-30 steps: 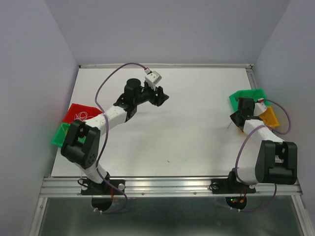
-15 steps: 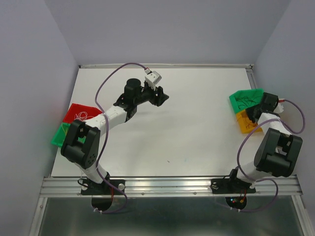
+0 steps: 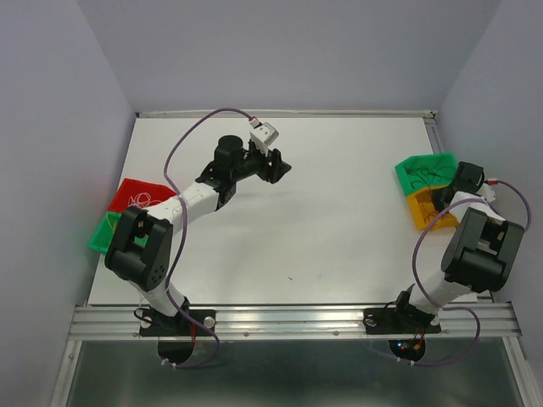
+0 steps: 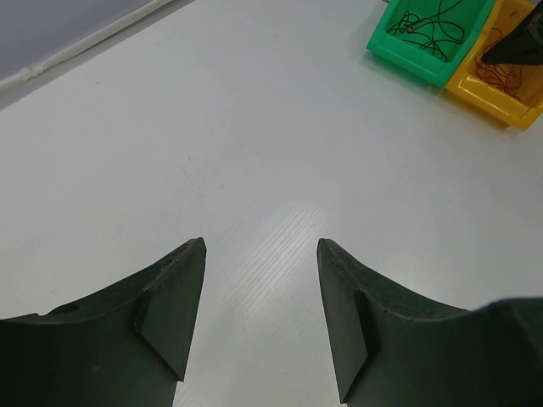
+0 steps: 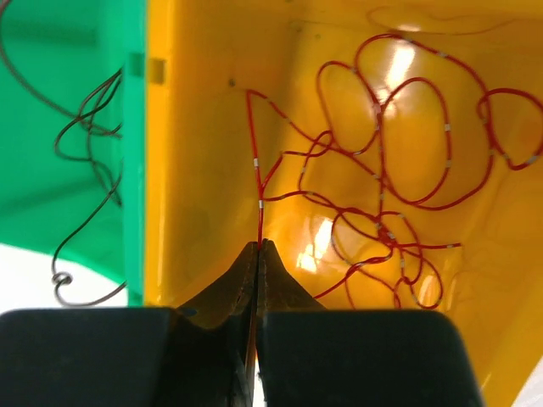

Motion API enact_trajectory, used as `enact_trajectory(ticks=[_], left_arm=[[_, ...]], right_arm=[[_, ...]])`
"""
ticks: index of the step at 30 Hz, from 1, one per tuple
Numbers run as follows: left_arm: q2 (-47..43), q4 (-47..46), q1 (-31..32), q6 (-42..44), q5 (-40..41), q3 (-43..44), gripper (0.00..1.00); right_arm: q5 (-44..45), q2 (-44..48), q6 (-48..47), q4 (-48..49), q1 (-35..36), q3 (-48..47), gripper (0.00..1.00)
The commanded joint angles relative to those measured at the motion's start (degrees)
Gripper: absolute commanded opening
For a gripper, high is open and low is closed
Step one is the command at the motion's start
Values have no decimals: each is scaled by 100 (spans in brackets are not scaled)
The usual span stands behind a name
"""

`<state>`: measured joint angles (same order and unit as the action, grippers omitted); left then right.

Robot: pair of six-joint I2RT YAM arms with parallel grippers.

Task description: Untangle the cables

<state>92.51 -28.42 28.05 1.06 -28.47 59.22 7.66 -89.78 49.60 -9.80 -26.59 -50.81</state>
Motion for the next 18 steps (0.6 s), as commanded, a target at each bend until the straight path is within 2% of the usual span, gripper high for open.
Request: enact_trajectory(ticks=[1,10,11,12,13,15,18], left_arm=[[-172,-216,25,70,-71,2,66],[-181,-216,16,70,-62,2,66],[-189,-216,25,70,-45,2,66],[-189,-216,25,78,-36,2,66],[-189,-216,25,79,-27,2,66],[-207,-216,25,87,-1,2,66],[-259,-216,16,96,34,-25,66]], right_arm=[[613,-136,199,180,-13,-202,1],[685,-743,234,286,145,-351,1],[588,-699,182,277,145,-368,5],[535,-612,-2,268,171,-386,18],[665,-489,-56,277,215,-369,23],[1164,20,-152,207,356,-325,27],[1334,644,-267,119,426,-219,30]])
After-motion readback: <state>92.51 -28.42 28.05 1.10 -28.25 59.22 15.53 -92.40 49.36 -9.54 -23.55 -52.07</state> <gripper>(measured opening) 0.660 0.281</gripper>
